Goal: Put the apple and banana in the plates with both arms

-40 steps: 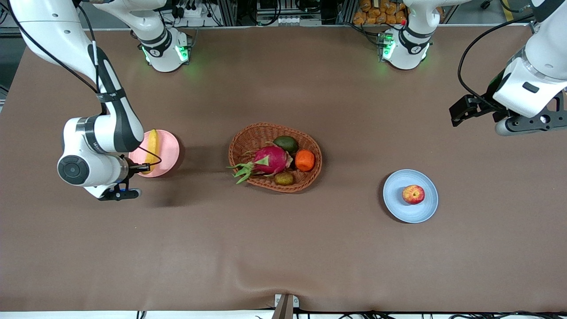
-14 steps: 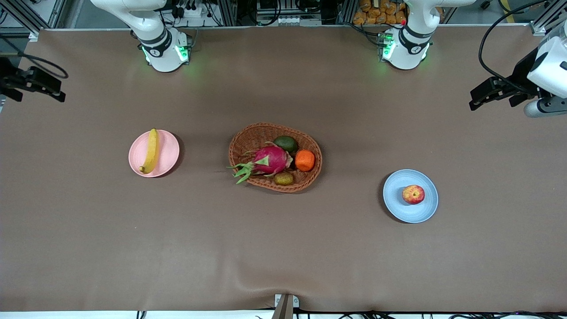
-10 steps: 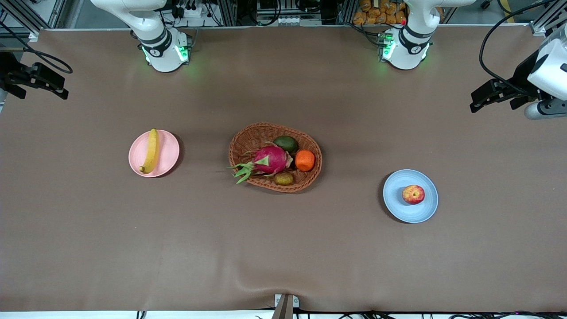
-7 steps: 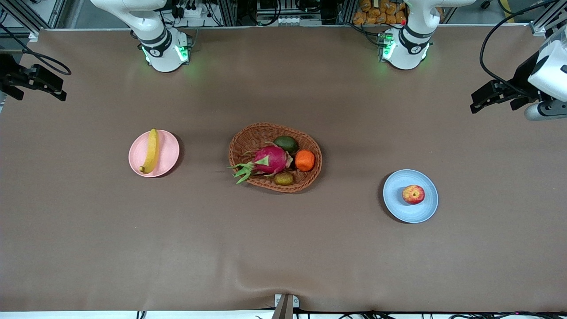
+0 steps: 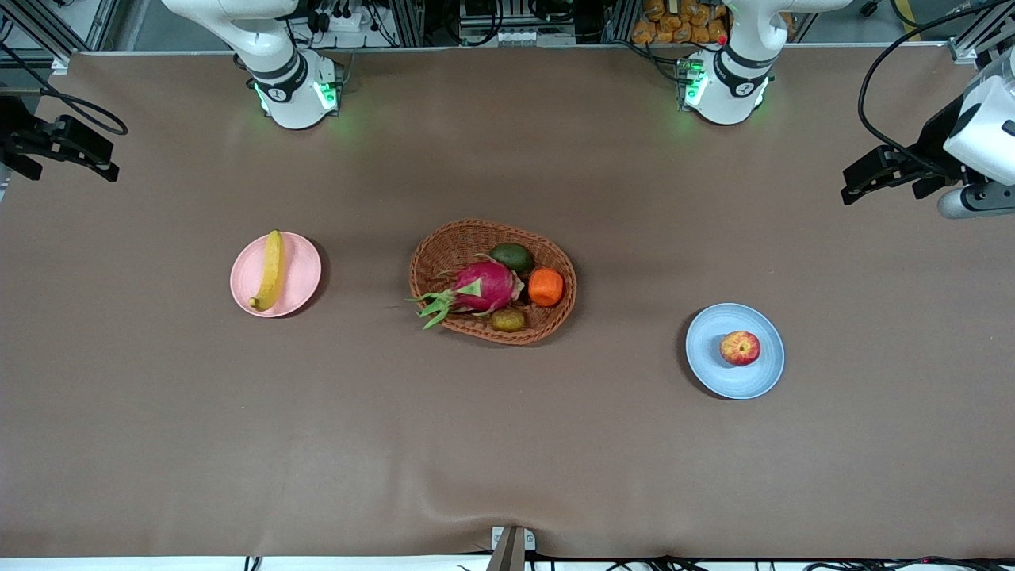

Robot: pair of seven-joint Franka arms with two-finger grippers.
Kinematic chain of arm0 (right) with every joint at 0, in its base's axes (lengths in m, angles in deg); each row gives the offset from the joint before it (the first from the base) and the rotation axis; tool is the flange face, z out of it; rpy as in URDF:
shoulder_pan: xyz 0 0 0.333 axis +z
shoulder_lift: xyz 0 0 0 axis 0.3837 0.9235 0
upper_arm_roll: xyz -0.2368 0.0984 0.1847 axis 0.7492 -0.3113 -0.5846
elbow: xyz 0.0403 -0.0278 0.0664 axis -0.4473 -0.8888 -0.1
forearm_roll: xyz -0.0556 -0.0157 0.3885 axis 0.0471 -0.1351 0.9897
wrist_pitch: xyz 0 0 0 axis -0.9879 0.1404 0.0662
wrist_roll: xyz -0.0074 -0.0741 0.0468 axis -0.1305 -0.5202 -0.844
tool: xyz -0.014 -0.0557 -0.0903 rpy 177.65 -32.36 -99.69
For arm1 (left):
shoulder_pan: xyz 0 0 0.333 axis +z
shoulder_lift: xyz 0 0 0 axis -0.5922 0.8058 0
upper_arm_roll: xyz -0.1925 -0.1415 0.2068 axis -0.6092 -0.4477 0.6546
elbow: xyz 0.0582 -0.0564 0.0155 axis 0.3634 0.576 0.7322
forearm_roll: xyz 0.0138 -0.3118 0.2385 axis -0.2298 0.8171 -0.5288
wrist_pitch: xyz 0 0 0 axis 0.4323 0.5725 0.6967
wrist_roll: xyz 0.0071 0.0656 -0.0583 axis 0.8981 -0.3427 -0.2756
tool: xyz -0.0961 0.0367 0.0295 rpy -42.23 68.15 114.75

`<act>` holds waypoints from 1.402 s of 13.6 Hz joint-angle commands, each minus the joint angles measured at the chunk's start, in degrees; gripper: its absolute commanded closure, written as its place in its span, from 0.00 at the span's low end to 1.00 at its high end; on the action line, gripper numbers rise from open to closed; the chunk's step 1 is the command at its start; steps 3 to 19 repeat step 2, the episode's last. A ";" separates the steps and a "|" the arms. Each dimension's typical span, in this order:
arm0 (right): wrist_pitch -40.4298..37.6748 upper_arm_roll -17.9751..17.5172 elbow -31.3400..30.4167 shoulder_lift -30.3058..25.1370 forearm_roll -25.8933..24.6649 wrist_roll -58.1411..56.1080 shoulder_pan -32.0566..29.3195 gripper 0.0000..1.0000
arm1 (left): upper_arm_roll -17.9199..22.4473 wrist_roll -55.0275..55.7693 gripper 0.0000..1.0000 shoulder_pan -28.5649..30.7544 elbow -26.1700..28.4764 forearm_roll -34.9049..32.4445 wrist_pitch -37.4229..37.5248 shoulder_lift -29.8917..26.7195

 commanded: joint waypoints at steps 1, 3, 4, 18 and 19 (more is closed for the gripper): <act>-0.01 -0.43 0.82 0.24 -0.82 -0.78 -0.18 0.00 | -0.04 -1.03 0.00 0.16 -1.20 -1.10 0.52 0.44; -0.01 -0.43 0.73 0.24 -0.73 -0.78 -0.26 0.00 | -0.04 -1.03 0.00 0.16 -1.20 -1.10 0.52 0.44; -0.01 -0.43 0.73 0.24 -0.73 -0.78 -0.26 0.00 | -0.04 -1.03 0.00 0.16 -1.20 -1.10 0.52 0.44; -0.01 -0.43 0.73 0.24 -0.73 -0.78 -0.26 0.00 | -0.04 -1.03 0.00 0.16 -1.20 -1.10 0.52 0.44; -0.01 -0.43 0.73 0.24 -0.73 -0.78 -0.26 0.00 | -0.04 -1.03 0.00 0.16 -1.20 -1.10 0.52 0.44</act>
